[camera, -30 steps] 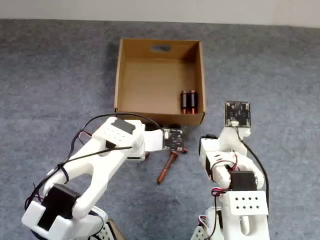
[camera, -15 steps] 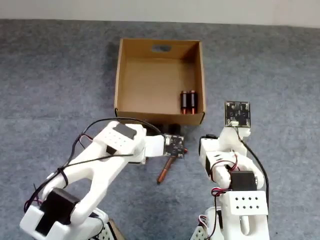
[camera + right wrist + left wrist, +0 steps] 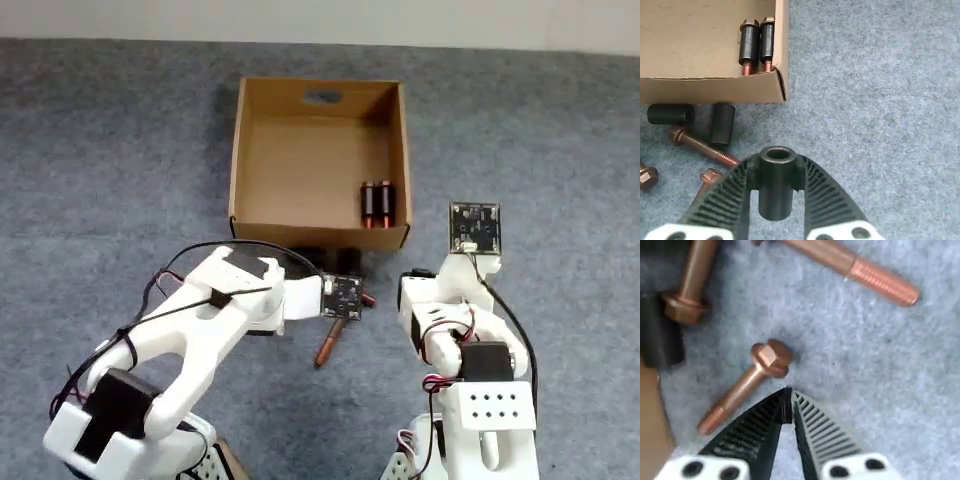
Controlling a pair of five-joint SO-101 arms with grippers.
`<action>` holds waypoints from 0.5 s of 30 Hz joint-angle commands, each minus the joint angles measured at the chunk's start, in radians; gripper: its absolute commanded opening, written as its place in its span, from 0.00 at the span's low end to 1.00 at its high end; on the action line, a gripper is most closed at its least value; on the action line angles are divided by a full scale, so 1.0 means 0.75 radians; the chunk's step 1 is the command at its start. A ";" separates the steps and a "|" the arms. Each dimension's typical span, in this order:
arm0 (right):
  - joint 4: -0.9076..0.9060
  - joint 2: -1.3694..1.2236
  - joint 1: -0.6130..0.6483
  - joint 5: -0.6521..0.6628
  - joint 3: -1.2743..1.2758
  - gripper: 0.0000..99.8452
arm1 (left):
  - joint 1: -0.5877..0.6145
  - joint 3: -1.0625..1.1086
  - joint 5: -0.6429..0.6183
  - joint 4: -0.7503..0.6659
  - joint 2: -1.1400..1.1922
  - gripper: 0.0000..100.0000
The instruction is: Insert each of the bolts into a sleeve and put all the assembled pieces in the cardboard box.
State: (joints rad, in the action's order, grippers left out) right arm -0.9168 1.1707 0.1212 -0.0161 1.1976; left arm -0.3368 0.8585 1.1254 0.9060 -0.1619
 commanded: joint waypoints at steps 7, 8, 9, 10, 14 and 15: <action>0.026 0.026 -0.007 -0.014 -0.009 0.01 | 0.034 -0.107 0.002 0.025 -0.021 0.13; 0.026 0.026 -0.007 -0.014 -0.009 0.01 | 0.032 -0.107 0.006 0.020 -0.021 0.15; 0.026 0.026 -0.007 -0.014 -0.009 0.01 | 0.032 -0.109 0.006 0.018 -0.021 0.17; 0.026 0.026 -0.007 -0.014 -0.009 0.01 | 0.032 -0.109 0.008 0.018 -0.021 0.17; 0.026 0.026 -0.007 -0.014 -0.009 0.01 | 0.032 -0.142 0.010 0.016 -0.019 0.17; 0.026 0.026 -0.007 -0.014 -0.009 0.01 | 0.030 -0.161 0.010 0.016 -0.017 0.17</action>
State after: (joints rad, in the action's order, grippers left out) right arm -0.9168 1.1707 0.1212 -0.0161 1.1976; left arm -0.3214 0.7925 1.1254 0.9214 -0.1619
